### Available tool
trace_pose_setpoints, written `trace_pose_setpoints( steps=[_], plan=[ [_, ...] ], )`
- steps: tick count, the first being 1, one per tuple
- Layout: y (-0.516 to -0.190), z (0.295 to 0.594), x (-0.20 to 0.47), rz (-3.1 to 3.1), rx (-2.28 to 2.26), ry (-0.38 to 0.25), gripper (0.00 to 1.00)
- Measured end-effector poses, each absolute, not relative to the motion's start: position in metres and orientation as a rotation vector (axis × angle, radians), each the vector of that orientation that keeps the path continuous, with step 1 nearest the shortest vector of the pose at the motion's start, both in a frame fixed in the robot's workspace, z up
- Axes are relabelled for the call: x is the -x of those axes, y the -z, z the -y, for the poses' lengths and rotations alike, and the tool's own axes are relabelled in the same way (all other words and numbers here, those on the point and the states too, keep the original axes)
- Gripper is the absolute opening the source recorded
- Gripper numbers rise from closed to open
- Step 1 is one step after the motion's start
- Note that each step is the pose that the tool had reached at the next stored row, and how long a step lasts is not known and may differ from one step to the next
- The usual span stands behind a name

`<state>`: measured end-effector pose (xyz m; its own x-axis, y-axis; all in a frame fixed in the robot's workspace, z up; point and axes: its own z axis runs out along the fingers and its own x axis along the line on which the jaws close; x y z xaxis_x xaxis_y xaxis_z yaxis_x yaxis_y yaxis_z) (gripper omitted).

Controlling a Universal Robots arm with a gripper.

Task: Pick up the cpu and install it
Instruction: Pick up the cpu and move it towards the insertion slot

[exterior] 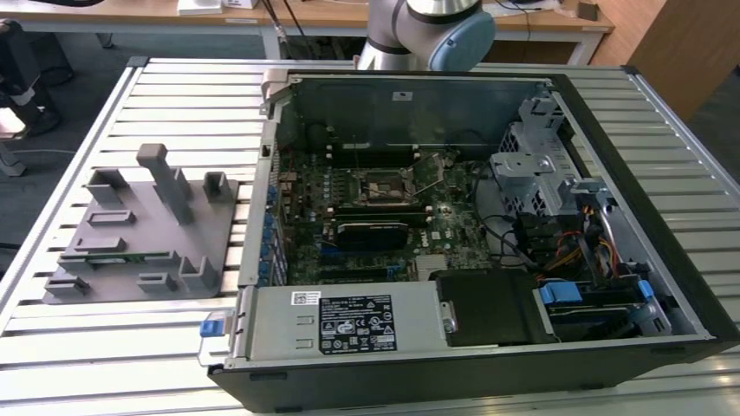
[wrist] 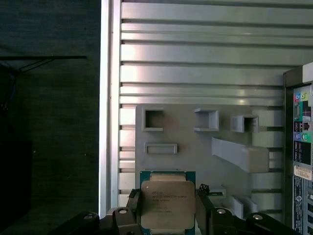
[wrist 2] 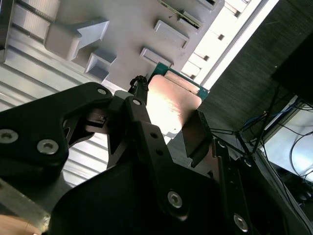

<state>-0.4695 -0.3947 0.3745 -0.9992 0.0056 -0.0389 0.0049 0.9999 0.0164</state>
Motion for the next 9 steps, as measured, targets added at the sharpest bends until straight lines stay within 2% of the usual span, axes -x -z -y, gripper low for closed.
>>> trace_pose_setpoints(
  steps=[9],
  plan=[
    [-0.388,0.394,0.47,-3.1,-0.008,-0.025,0.53]
  ],
)
